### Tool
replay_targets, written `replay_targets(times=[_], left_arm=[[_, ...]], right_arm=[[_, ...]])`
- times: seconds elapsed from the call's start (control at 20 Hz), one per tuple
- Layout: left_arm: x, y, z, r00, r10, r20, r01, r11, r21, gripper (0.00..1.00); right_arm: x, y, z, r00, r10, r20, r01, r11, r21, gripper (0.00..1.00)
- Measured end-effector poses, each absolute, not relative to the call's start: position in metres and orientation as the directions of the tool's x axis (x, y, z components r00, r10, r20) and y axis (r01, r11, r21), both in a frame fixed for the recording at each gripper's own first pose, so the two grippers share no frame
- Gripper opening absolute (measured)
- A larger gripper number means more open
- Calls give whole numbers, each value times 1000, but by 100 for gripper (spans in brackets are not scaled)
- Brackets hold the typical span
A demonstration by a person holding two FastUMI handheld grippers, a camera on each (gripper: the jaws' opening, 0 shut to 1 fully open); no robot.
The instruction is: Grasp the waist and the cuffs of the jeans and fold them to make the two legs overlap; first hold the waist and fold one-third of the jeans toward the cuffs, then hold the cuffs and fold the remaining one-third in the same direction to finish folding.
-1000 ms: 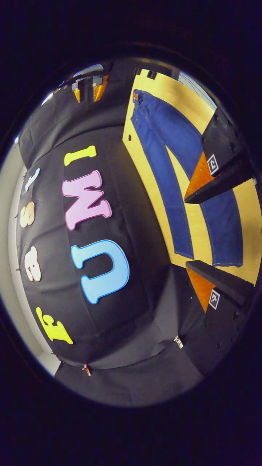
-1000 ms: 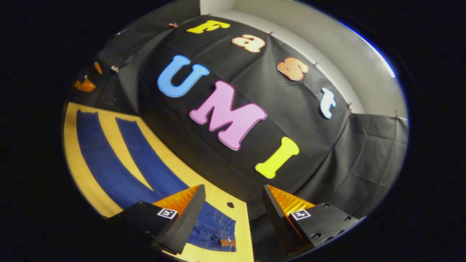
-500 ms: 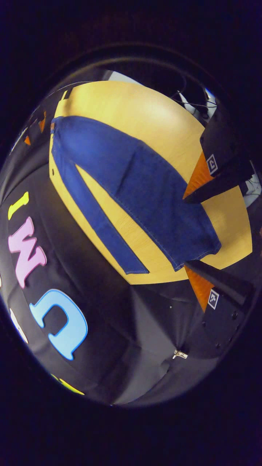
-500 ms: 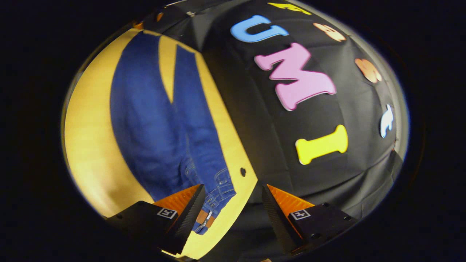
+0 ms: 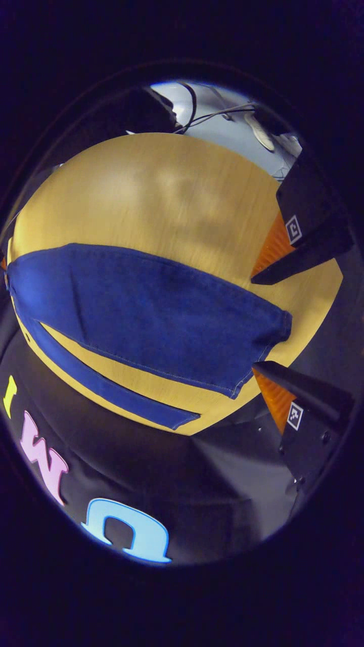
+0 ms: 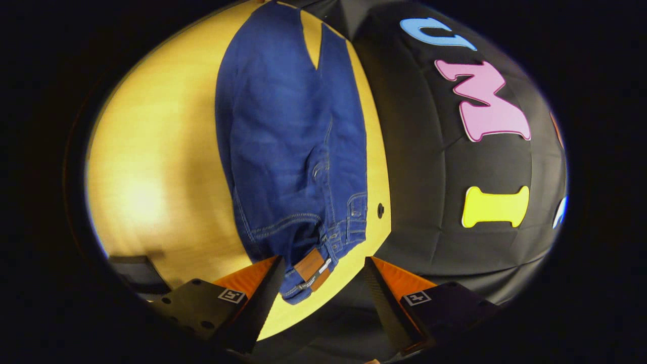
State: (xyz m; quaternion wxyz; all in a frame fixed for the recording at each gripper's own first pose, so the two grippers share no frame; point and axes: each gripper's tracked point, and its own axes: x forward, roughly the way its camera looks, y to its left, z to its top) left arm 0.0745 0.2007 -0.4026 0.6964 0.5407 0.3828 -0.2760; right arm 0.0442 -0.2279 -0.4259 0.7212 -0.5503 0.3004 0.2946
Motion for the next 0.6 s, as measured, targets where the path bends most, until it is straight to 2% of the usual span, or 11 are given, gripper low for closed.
replay_targets(times=[0.1, 0.25, 0.35, 0.45, 0.55, 0.6], left_arm=[[83, 204, -408, 530, 8, -848, 822, 239, 516, 94], [92, 204, -412, 472, -24, -881, 864, 211, 457, 90], [97, 201, -416, 442, -35, -897, 881, 209, 426, 82], [92, 199, -422, 371, -55, -927, 910, 219, 351, 74], [82, 196, -425, 303, -65, -951, 934, 219, 282, 52], [78, 196, -427, 286, -66, -956, 939, 220, 265, 35]], right_arm=[[41, -237, -435, 630, 82, -773, -768, 220, -602, 96], [39, -242, -443, 610, 78, -788, -790, 123, -600, 96], [38, -239, -447, 601, 90, -794, -799, 42, -600, 96], [38, -240, -453, 595, 95, -798, -802, 4, -597, 96], [38, -246, -456, 590, 82, -804, -807, 10, -591, 96], [39, -249, -457, 588, 73, -806, -808, 18, -589, 96]])
